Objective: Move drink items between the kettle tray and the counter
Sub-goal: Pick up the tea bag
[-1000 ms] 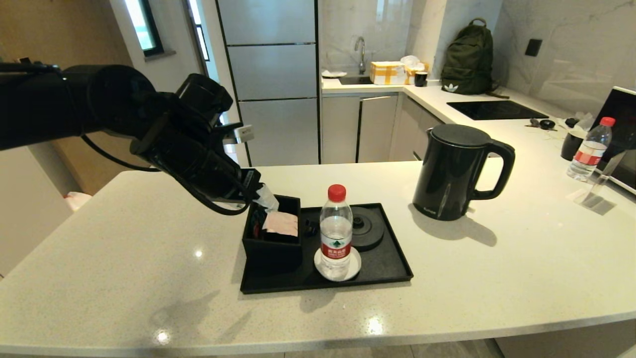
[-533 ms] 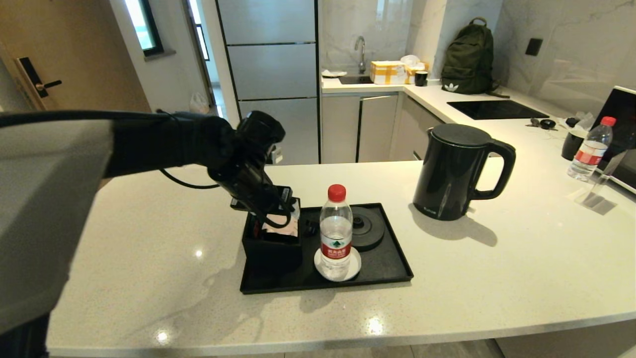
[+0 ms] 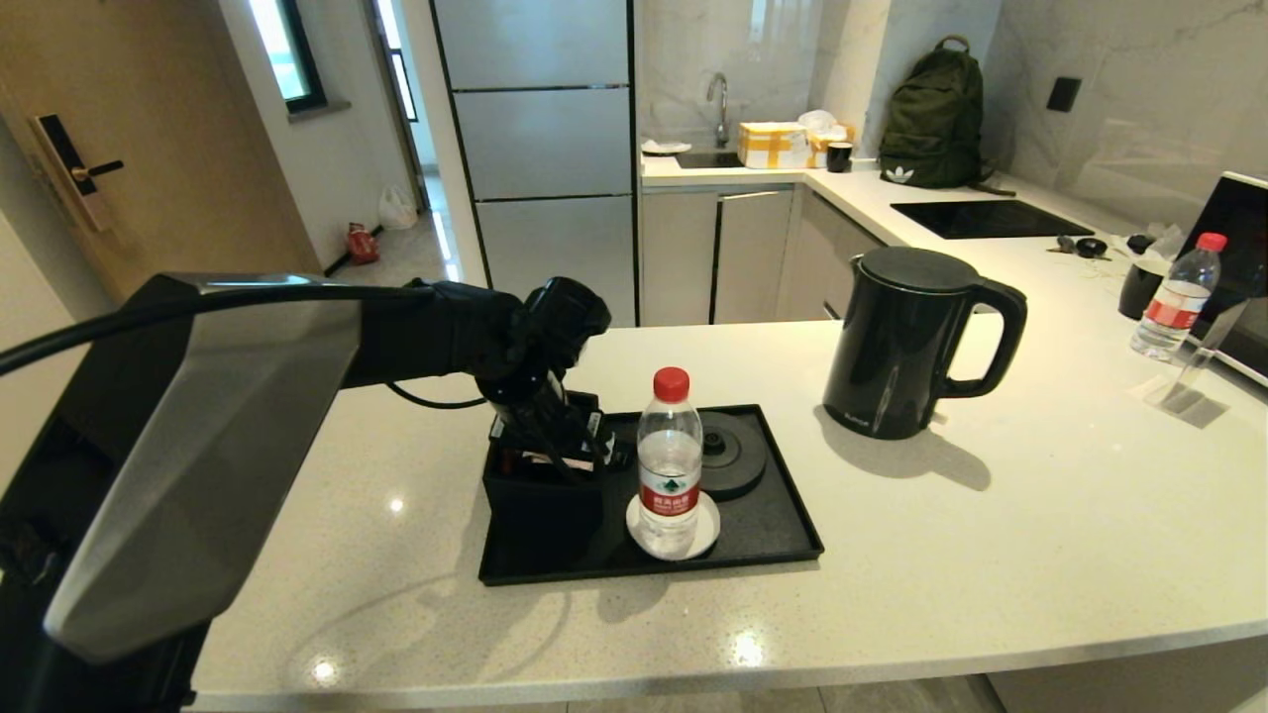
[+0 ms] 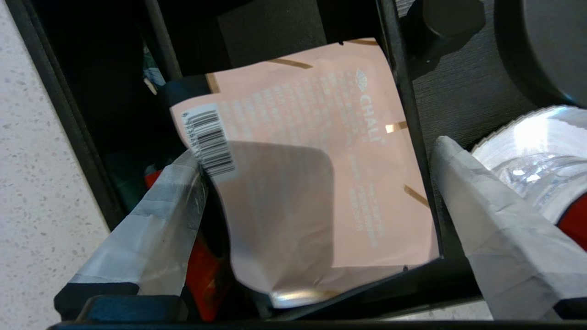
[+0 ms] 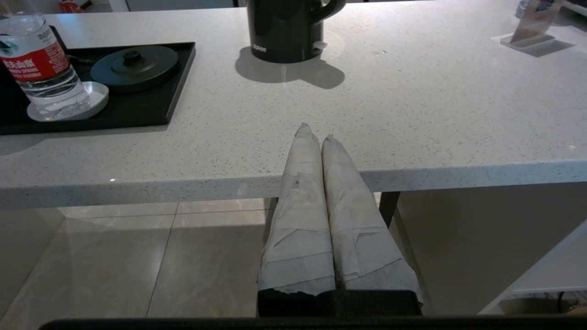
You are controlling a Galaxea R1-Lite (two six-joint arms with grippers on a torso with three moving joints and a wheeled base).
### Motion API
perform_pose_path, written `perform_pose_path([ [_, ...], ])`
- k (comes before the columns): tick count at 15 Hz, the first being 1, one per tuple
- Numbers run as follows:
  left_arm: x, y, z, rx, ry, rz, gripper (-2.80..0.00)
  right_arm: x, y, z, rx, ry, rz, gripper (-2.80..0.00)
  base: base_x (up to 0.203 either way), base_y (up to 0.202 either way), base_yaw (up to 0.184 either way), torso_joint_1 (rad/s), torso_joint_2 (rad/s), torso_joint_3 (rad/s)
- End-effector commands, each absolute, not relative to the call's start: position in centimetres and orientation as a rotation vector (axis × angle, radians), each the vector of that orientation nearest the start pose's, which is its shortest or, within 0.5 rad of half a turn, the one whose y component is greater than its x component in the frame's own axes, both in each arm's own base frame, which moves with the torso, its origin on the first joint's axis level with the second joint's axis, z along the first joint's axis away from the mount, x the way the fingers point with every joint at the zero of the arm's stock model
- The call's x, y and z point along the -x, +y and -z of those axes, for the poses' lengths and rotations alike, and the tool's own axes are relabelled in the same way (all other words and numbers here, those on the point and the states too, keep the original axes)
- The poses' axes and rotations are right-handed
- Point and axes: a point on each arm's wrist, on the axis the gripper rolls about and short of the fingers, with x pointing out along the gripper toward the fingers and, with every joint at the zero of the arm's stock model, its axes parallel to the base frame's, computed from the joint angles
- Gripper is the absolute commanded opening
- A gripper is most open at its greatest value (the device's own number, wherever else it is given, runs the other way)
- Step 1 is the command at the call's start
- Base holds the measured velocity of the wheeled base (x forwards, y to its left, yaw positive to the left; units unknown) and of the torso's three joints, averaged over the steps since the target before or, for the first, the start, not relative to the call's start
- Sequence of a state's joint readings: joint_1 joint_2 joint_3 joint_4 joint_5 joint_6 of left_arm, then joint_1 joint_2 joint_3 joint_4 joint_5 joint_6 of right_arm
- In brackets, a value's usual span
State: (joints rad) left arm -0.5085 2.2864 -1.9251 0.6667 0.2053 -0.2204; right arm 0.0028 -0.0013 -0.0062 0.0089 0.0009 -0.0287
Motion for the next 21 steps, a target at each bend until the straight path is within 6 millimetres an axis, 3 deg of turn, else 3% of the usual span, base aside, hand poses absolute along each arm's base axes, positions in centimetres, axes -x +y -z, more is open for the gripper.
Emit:
perform_pose_path([
  [1, -38.6, -21.1, -14.6, -0.162, 0.993, 0.166, 0.00, 2.3, 0.0, -7.6, 0.029, 0.003, -0.005, -2.80, 0.000, 0.000, 0.000, 0.000, 0.00, 0.000],
  [15, -38.3, -20.8, -16.4, -0.163, 0.925, 0.127, 0.00, 2.3, 0.0, -7.6, 0.029, 0.003, -0.005, -2.80, 0.000, 0.000, 0.000, 0.000, 0.00, 0.000],
  [21, -37.5, -21.8, -16.6, -0.183, 0.917, 0.148, 0.00, 2.3, 0.0, -7.6, 0.029, 0.003, -0.005, -2.80, 0.000, 0.000, 0.000, 0.000, 0.00, 0.000],
])
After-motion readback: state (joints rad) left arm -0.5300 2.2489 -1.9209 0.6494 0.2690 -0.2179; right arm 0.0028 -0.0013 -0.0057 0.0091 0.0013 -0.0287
